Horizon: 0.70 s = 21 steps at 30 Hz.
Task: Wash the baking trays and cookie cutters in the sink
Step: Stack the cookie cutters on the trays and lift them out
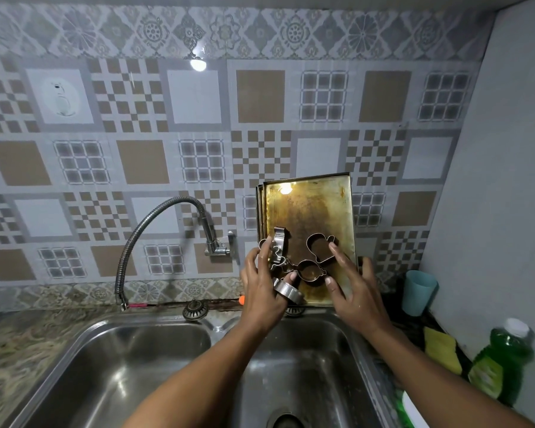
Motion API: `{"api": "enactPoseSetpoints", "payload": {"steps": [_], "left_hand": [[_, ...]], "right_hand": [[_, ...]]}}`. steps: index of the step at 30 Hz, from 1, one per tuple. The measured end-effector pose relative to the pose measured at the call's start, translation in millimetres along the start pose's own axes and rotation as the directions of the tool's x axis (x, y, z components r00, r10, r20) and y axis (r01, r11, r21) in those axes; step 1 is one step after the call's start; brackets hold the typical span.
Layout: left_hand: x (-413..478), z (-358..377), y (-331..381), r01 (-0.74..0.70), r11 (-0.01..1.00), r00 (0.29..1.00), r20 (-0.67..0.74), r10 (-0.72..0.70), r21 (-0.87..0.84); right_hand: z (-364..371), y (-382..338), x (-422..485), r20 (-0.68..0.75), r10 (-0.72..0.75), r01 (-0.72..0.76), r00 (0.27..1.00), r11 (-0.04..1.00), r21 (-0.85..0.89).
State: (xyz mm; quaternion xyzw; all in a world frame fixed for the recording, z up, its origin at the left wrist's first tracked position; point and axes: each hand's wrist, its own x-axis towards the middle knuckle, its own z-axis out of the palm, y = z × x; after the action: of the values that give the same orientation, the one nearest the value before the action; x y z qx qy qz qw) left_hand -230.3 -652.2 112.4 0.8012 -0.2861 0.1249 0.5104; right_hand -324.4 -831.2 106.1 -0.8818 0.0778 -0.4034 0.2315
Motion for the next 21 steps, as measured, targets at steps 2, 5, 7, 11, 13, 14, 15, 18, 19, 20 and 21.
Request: {"api": "enactPoseSetpoints", "payload": {"steps": [2,5,7,11,13,14,15,18,19,20,21], "left_hand": [[0,-1,2,-0.002,1.000,1.000,0.003,0.002,-0.003],[-1,-4,3,-0.001,1.000,1.000,0.008,0.001,0.004],[-2,-5,3,-0.006,1.000,1.000,0.011,0.006,0.006],[-4,-8,4,-0.001,1.000,1.000,0.010,0.001,0.002],[-5,-10,5,-0.008,1.000,1.000,0.005,0.008,0.000],[-6,-11,5,-0.010,1.000,1.000,0.003,0.010,-0.004],[-6,-12,5,-0.009,1.000,1.000,0.003,0.009,-0.010],[-8,-14,7,-0.004,1.000,1.000,0.001,0.004,-0.013],[-9,-14,8,-0.005,1.000,1.000,0.000,0.005,-0.011],[-9,-14,8,-0.005,1.000,1.000,-0.002,0.005,-0.010],[-10,-15,9,-0.005,1.000,1.000,-0.002,0.005,-0.010]], "right_hand": [[-1,0,0,-0.007,-0.001,0.001,1.000,1.000,0.006],[-2,-2,0,-0.015,-0.014,0.014,1.000,1.000,0.007],[-3,-3,-1,-0.015,-0.021,0.021,1.000,1.000,0.003],[-3,-7,-1,-0.016,-0.017,0.017,1.000,1.000,0.002],[-3,-8,-2,-0.018,-0.023,0.023,1.000,1.000,0.000],[-3,-8,-2,-0.018,-0.022,0.022,1.000,1.000,-0.001],[-4,-8,-3,-0.017,-0.022,0.022,1.000,1.000,-0.001],[-5,-10,-3,-0.010,-0.023,0.023,1.000,1.000,0.001],[-5,-10,-3,-0.008,-0.023,0.023,1.000,1.000,0.004],[-5,-10,-3,-0.005,-0.022,0.022,1.000,1.000,0.007],[-6,-10,-3,-0.002,-0.018,0.018,1.000,1.000,0.011]]}}
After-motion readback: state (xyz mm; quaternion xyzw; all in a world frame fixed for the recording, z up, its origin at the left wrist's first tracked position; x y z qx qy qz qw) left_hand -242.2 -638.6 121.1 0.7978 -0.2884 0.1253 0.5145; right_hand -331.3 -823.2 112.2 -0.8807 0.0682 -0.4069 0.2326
